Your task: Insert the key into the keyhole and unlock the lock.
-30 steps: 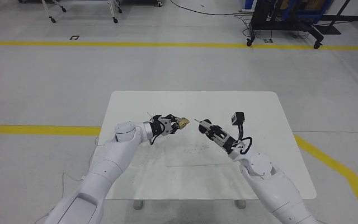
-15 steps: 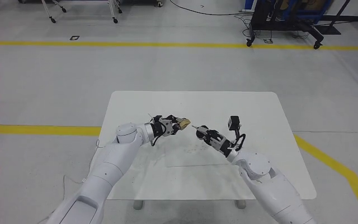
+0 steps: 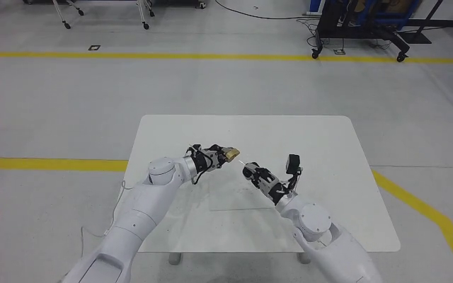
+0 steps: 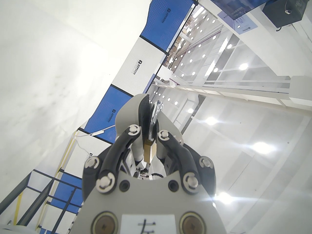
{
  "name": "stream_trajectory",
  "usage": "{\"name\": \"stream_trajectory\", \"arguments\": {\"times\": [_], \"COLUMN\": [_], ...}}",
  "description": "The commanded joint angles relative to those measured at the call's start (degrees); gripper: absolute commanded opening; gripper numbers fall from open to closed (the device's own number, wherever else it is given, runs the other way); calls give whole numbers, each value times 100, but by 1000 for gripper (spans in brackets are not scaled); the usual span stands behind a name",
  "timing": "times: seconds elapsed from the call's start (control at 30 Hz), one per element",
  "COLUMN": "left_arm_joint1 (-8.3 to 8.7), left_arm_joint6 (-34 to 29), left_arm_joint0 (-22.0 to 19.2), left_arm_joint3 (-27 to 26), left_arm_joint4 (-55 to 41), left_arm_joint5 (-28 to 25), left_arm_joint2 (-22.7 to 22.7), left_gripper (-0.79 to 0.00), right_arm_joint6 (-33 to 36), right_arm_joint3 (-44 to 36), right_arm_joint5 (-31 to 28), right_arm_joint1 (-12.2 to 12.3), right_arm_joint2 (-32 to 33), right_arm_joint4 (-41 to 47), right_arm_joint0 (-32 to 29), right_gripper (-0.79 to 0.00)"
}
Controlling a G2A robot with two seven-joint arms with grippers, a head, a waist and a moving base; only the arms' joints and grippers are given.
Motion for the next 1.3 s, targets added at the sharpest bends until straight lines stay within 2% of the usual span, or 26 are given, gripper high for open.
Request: {"name": "stream_trajectory", "arguments": {"times": [0.0, 0.13, 0.37, 1.27], "left_arm_joint1": [5, 11, 19, 9], "left_arm_joint6": [63, 200, 498, 591], "left_arm_joint0": [21, 73, 188, 294], "left_arm_joint3": [-45, -135, -330, -511], "left_arm_joint4": [99, 266, 582, 890], "left_arm_joint5": [-28, -157, -380, -259], "left_arm_joint2": [2, -1, -2, -61], "left_gripper": [-785, -785, -785, -785], "right_arm_joint6": [-210, -461, -522, -758], "right_arm_joint3": [83, 224, 312, 534], "right_arm_joint5": [27, 46, -25, 64], "right_arm_joint1": [-37, -102, -166, -354], "right_arm_joint2": [-112, -227, -231, -350], "right_arm_joint4": [-217, -321, -217, -821], "right_arm_joint0": [98, 214, 236, 351], "right_gripper": [-785, -785, -785, -785]}}
